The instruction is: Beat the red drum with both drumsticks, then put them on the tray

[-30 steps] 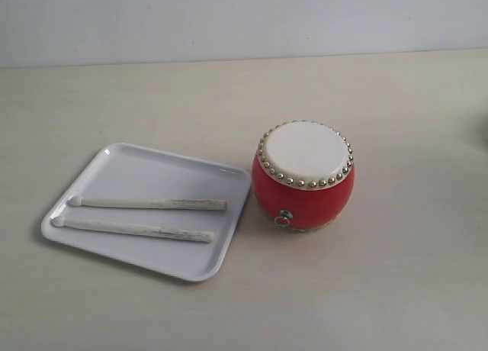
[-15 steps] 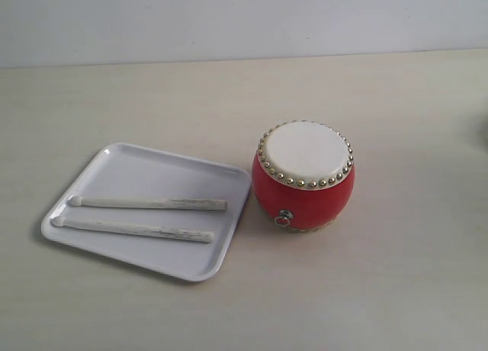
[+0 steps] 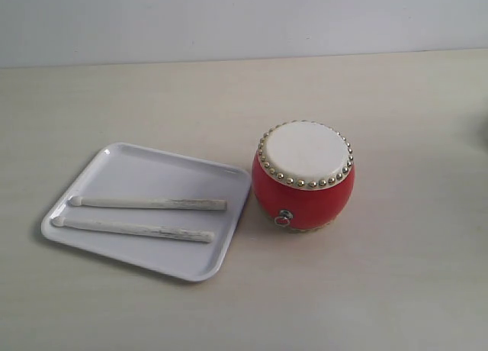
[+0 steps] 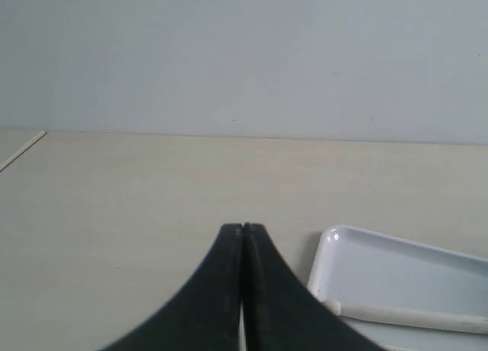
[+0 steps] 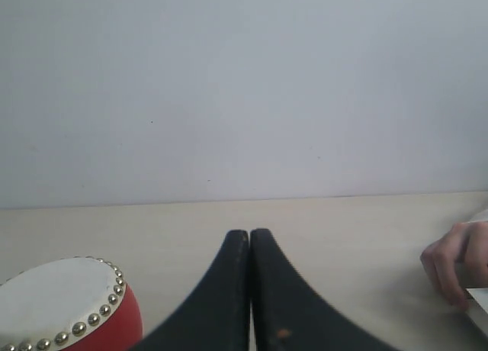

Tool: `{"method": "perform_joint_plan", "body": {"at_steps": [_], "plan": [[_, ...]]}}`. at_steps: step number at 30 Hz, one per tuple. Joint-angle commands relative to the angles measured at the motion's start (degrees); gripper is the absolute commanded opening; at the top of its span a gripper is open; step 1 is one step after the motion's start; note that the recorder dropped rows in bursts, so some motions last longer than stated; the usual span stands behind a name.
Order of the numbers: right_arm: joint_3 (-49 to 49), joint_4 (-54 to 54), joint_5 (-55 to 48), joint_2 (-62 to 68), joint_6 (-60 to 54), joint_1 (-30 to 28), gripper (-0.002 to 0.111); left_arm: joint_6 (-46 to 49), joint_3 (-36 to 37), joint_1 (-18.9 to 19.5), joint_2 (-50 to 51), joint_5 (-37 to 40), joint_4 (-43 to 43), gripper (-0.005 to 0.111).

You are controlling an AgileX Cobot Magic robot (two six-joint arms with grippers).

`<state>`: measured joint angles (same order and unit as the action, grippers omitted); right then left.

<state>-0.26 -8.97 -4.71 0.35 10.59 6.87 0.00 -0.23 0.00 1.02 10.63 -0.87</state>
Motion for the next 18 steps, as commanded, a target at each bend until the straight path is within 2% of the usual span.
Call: {"method": "perform_joint_plan", "body": {"at_steps": [1,18], "plan": [[0.26,-0.03,0.11,-0.35,0.09,-0.25,0.000,-0.46,0.23,-0.29,-0.29,-0.22,-0.16,0.000],[0.26,-0.03,0.11,-0.35,0.09,-0.25,0.000,-0.46,0.23,-0.29,-1.02,-0.23,-0.16,0.000]]}}
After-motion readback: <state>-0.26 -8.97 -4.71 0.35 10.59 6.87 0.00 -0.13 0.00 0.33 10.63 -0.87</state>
